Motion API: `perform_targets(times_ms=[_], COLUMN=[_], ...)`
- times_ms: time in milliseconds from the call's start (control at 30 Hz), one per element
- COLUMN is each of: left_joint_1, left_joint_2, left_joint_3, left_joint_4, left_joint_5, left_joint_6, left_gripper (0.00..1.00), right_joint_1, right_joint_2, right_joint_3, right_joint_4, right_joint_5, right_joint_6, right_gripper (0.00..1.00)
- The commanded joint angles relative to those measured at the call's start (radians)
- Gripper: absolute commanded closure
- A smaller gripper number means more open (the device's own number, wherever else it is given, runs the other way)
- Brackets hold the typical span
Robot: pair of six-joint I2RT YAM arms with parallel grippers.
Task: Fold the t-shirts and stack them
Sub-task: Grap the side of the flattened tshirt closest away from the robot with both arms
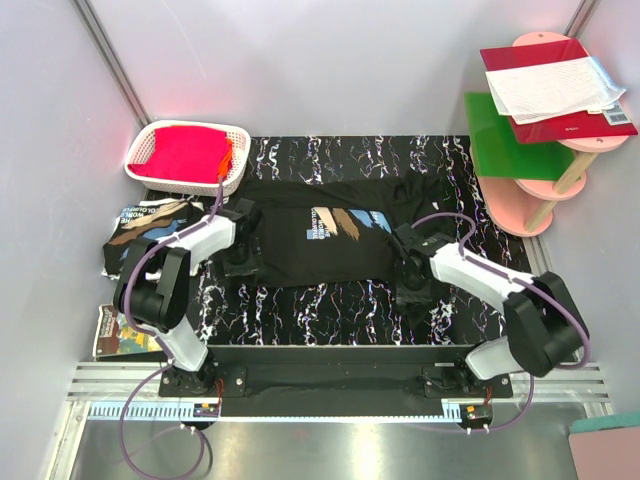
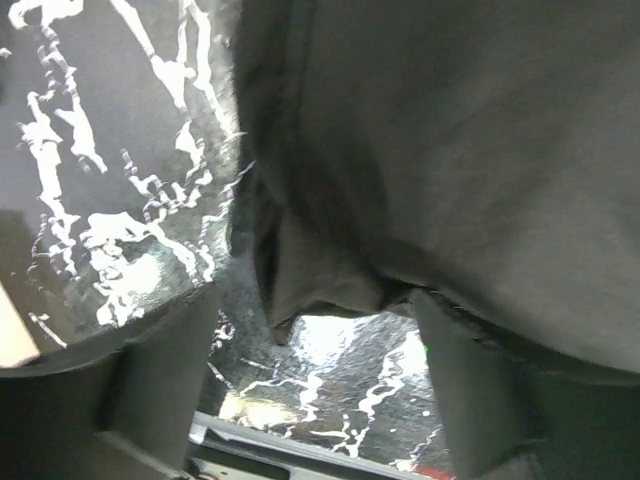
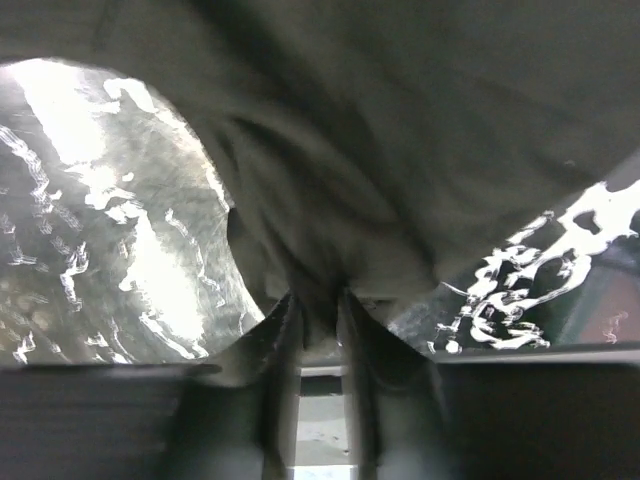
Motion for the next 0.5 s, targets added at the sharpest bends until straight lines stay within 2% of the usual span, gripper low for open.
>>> perform_targets(times_ms=[0,33,67,333,467], left_joint_1=[0.013,0.016,0.021,0.022,0.022], left_joint_2=[0.071,0.074,0.074,-0.072,-0.118], left_joint_3=[0.010,0.012,0.010,-0.022,0.015], left_joint_4=[0.079,0.081,0.081,0.033,-0.031], left_joint_5=[-0.028,-0.027,-0.030,-0.050,-0.048], left_joint_6=[-0.006,-0.002,-0.003,-0.020,-0.006], left_gripper=[0.52,0.67,1.00,1.00,1.00], right_joint_1=[0.006,0.005,0.006,0.006,0.006], right_joint_2=[0.051,0.051,0.046,-0.047,-0.060], right_joint_3=[-0.018,-0.016,-0.015,0.034,0.080], right_joint_4=[0.064,0.064,0.066,0.011,-0.028], right_joint_5=[-0.037,-0.037,-0.040,-0.043,-0.020], right_joint_6=[-0.002,-0.005,-0.007,0.002,-0.012], right_gripper=[0.97,1.00,1.00,1.00,1.00])
